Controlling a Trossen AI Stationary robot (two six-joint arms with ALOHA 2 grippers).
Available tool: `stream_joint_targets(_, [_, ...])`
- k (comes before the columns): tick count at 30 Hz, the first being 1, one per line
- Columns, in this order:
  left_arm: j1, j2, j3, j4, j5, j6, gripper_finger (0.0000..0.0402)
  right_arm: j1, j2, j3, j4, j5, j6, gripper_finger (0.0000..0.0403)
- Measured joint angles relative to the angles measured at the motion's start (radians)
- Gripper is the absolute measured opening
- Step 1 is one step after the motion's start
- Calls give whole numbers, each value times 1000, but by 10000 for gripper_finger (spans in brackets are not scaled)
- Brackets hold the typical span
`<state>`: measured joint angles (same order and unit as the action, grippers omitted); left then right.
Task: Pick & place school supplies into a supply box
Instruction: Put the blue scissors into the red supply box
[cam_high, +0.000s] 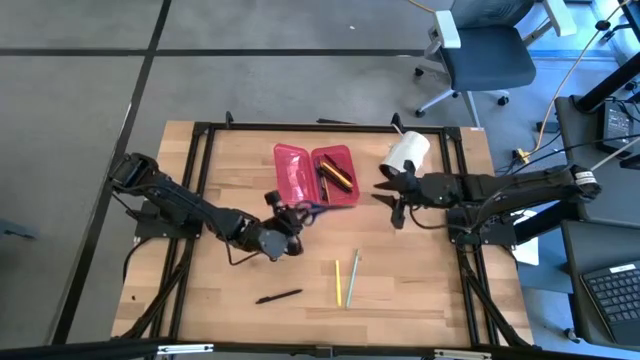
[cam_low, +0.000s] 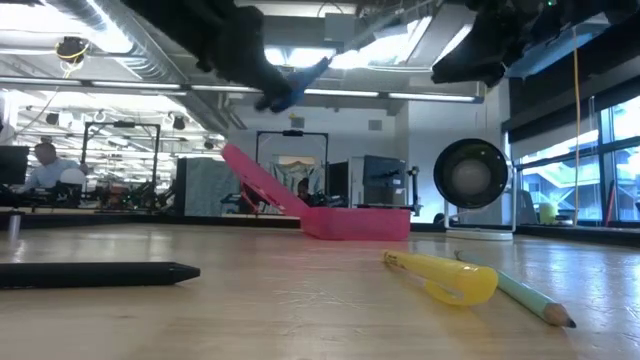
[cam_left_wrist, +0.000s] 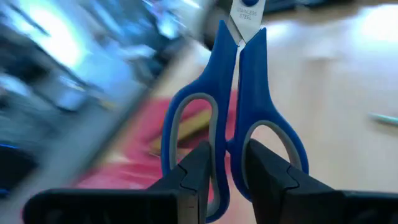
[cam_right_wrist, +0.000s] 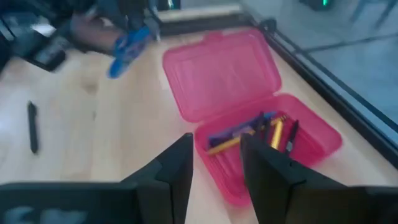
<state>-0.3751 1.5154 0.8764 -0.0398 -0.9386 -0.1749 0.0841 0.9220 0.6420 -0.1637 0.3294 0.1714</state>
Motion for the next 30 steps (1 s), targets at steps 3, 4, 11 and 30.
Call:
stream_joint_targets(3, [13,0,0,98,-136,127,71,17,2,-77,188,-2,-52,137])
stream_joint_targets(4, [22,0,0,130,-158,169,71,23,9,-108,275,-13,-89,137])
stream_joint_targets(11, [89,0,1,266,-112,250,71,31,85,-287,880,-198,-317,137])
stream_joint_targets(30, [147,253,2,884,-171,667,71,29,427,-141,1029,69,-290,137])
